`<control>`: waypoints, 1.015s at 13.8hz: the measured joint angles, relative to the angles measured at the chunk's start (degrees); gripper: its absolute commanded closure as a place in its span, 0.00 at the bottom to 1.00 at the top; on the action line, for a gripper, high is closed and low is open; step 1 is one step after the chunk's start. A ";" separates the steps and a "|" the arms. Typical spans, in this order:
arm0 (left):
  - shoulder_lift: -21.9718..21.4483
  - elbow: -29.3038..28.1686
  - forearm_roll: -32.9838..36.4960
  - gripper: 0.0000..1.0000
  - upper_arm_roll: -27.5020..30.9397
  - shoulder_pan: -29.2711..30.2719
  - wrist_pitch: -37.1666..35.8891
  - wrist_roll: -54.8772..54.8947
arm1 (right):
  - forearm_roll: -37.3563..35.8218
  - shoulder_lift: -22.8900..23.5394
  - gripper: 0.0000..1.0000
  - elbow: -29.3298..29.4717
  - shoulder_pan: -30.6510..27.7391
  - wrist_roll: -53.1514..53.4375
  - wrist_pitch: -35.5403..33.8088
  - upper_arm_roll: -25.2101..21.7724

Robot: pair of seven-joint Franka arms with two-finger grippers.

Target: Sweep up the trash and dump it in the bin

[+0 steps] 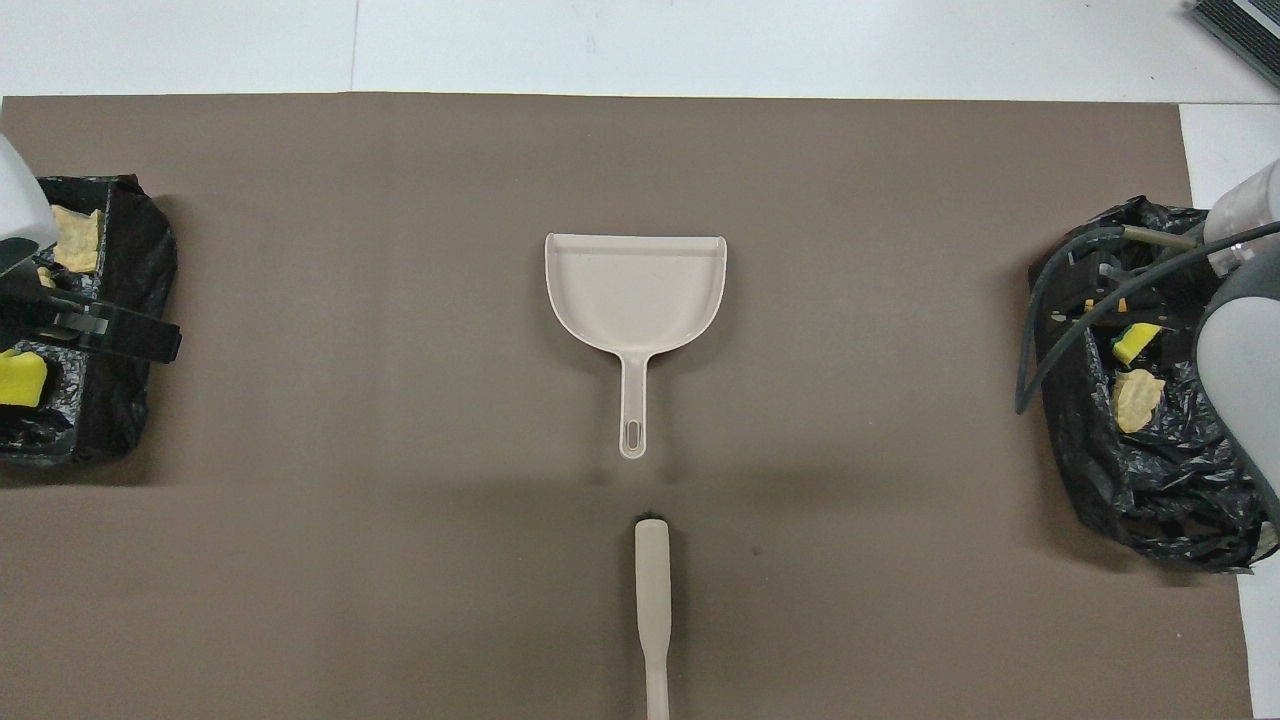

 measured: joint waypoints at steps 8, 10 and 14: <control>0.00 0.01 0.01 0.00 0.07 0.00 0.00 0.00 | 0.03 0.00 0.00 0.00 0.00 0.00 0.00 0.02; 0.00 0.01 0.01 0.00 0.08 0.00 0.00 0.00 | 0.29 -0.04 0.00 0.01 0.19 -0.01 0.04 0.40; 0.00 0.01 0.01 0.00 0.09 0.00 0.00 0.00 | 0.64 -1.64 0.00 0.08 0.31 -4.74 -0.06 1.17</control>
